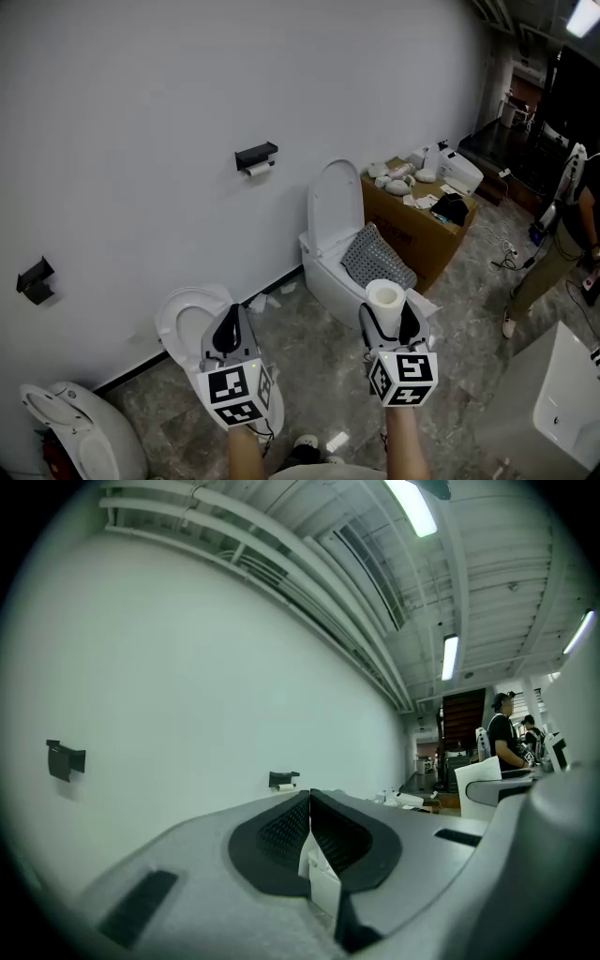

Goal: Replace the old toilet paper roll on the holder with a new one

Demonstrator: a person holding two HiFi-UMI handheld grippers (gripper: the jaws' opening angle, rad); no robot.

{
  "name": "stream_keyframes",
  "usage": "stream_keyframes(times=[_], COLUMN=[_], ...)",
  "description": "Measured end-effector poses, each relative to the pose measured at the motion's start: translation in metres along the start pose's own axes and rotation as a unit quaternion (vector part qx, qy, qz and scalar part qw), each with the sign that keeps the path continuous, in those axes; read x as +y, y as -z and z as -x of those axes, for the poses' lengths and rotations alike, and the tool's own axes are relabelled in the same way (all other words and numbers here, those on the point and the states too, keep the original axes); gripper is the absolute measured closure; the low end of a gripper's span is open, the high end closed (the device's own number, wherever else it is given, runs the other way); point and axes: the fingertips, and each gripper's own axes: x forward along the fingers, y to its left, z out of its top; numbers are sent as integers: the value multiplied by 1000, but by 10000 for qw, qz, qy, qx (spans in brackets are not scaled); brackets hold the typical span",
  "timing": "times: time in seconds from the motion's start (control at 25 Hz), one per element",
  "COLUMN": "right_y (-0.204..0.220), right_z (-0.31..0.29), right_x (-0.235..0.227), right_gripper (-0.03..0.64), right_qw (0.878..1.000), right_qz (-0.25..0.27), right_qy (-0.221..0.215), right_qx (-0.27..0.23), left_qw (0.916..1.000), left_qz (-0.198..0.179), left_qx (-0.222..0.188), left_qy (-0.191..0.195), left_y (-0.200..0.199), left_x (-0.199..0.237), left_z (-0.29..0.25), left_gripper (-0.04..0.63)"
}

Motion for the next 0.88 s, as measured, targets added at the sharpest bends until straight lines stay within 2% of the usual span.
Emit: stream_keyframes(times=[0.24,0.4,0.44,0.52,0.56,0.88], right_y=[5,6,7,8,8,9], right_z=[-18,-38,-43,-53,-59,-87], right_x=[5,12,14,20,22,31], right_gripper=[311,311,311,311,311,311], right_qw=[9998,9999,9999,9999,9999,9998], right_qz=[-186,-164,-165,-161,-166,-146], right_qy=[20,19,19,31,41,77], right_qx=[-28,-3,-2,11,15,70], left_qw=[9999,9998,9997,9996,9996,9997], left_qz=[-2,67,81,93,92,92], left_qx=[15,-133,-182,-257,-279,-236], left_qy=[-116,-163,-149,-80,-51,-1], left_y=[3,-1,-3,-5,-5,-1], left_x=[14,28,32,40,44,61], left_z=[-17,-32,-36,-46,-50,-79], left_gripper=[586,581,555,431,400,379])
